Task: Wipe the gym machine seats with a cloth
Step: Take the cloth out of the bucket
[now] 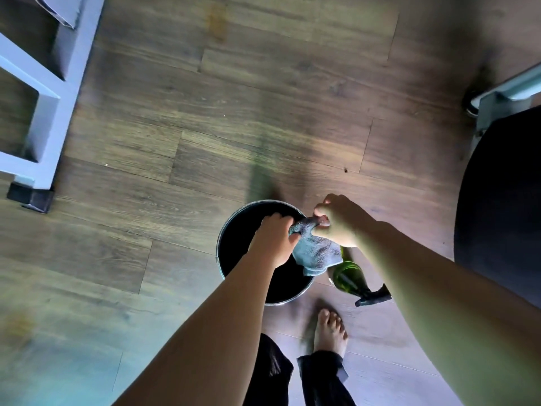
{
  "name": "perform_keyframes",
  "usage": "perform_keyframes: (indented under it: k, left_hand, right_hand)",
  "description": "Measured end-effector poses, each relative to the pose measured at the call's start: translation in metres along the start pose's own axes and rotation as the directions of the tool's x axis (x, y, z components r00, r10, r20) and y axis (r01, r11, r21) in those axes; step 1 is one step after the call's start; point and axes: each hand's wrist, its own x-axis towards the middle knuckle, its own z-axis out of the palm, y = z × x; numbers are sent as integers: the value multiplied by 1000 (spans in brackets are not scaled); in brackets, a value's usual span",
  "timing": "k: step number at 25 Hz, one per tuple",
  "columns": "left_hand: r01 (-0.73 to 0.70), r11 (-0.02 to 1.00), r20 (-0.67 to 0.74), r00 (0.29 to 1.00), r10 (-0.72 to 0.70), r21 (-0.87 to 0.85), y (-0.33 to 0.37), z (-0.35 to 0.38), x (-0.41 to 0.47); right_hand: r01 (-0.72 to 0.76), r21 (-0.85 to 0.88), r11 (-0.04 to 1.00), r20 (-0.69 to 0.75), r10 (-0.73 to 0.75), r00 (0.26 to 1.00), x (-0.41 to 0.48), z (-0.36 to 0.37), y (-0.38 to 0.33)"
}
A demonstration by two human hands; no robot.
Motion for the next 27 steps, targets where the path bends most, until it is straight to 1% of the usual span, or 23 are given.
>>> perform_keyframes:
  k: [2, 3, 5, 7, 9, 11, 13, 14, 15, 17, 18, 19, 20, 21, 22, 24, 25, 27]
  left_hand:
    - [9, 997, -32, 999, -11, -76, 0, -5, -8]
    - [23, 990, -39, 999, -29, -137, 2, -10, -15]
    - [50, 970, -41, 997, -62, -237, 13, -27, -33]
    - [55, 961, -54, 996, -73, -271, 29, -53, -59]
    - [58, 954, -68, 994, -81, -294, 46, -82, -91]
    - [74, 940, -84, 991, -107, -332, 63, -113, -127]
    - [109, 888, -100, 980, -171, -446, 82, -141, -161]
    - [115, 848, -113, 973, -201, -517, 93, -161, -179]
    - [127, 780, -109, 964, -243, -613, 107, -181, -200]
    - [154, 535, -36, 944, -327, -830, 135, -222, -241]
    - [163, 402, 6, 931, -364, -901, 146, -241, -260]
    - [164, 317, 32, 923, -384, -934, 157, -261, -280]
    - [159, 254, 50, 920, -390, -954, 167, -278, -297]
    - [160, 238, 56, 919, -390, -958, 175, -292, -314]
    - [152, 252, 46, 923, -383, -956, 182, -307, -331]
    - [135, 359, 1, 937, -349, -923, 190, -332, -367]
    - [122, 409, -25, 942, -335, -904, 188, -343, -382]
    - [83, 510, -100, 942, -320, -856, 175, -358, -409]
  right_hand:
    - [-11, -19, 1000, -16, 11, 1000, -12, -3, -6]
    - [-14, 7, 1000, -35, 15, 999, -18, -7, -10]
    - [-70, 114, 991, -73, 79, 994, -36, -18, -23]
    - [-133, 269, 954, -113, 168, 979, -62, -36, -44]
    - [-158, 363, 918, -165, 230, 959, -95, -57, -69]
    - [-139, 381, 914, -236, 241, 941, -130, -80, -94]
    - [-121, 355, 927, -295, 234, 926, -162, -99, -120]
    - [-109, 358, 927, -312, 229, 922, -182, -111, -136]
    - [-89, 375, 923, -324, 220, 920, -203, -123, -151]
    - [-8, 436, 900, -342, 174, 923, -249, -149, -184]
    - [49, 469, 882, -355, 137, 925, -272, -163, -200]
    - [106, 503, 858, -369, 102, 924, -293, -176, -216]
    - [156, 535, 830, -383, 73, 921, -311, -187, -228]
    - [195, 542, 818, -401, 48, 915, -325, -196, -239]
    - [240, 516, 822, -436, 11, 900, -340, -206, -251]
    - [287, 378, 880, -524, -52, 850, -361, -220, -267]
    - [282, 295, 913, -558, -75, 827, -367, -228, -274]
    - [304, 179, 936, -583, -148, 799, -377, -242, -291]
